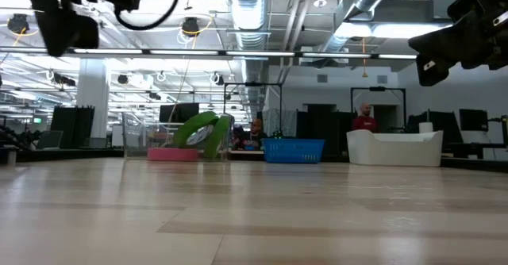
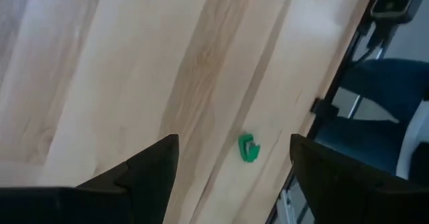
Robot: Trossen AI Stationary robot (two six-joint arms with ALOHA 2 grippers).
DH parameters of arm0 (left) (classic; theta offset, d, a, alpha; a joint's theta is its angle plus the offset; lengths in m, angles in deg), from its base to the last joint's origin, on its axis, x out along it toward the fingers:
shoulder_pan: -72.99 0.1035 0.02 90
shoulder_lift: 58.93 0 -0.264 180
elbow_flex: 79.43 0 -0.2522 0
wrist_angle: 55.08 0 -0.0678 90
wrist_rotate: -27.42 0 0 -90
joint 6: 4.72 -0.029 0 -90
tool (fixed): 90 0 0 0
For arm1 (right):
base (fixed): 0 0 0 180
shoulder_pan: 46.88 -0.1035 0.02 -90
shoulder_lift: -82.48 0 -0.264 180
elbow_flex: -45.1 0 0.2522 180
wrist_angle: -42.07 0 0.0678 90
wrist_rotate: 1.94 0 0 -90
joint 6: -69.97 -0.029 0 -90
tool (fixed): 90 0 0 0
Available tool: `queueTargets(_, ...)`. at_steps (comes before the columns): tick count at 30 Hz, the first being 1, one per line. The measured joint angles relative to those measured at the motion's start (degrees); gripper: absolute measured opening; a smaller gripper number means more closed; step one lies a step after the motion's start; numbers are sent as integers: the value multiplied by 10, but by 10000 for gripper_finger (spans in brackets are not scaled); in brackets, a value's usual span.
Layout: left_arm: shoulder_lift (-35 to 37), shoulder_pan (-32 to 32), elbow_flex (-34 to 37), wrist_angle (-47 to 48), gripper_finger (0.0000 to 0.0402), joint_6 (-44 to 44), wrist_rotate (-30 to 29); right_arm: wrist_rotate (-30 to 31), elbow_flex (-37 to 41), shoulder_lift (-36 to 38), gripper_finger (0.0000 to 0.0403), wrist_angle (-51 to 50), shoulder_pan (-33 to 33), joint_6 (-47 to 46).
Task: Pick and place Stapler, Stapler remover, tape
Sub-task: Put the green stapler into the blue bin
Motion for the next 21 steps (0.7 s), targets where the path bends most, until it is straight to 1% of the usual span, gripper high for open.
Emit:
queueTargets(4, 0, -33, 1, -2, 274, 9, -11, 0, 0, 0, 0, 0, 0, 0)
queueTargets(14, 0, -89, 1, -1, 274, 8, -39, 0, 0, 0, 0, 0, 0, 0)
queueTargets(18, 0, -119, 1, -1, 274, 9, -41, 0, 0, 0, 0, 0, 0, 0)
queueTargets(21, 0, -149, 1, -1, 274, 36, -42, 0, 0, 0, 0, 0, 0, 0)
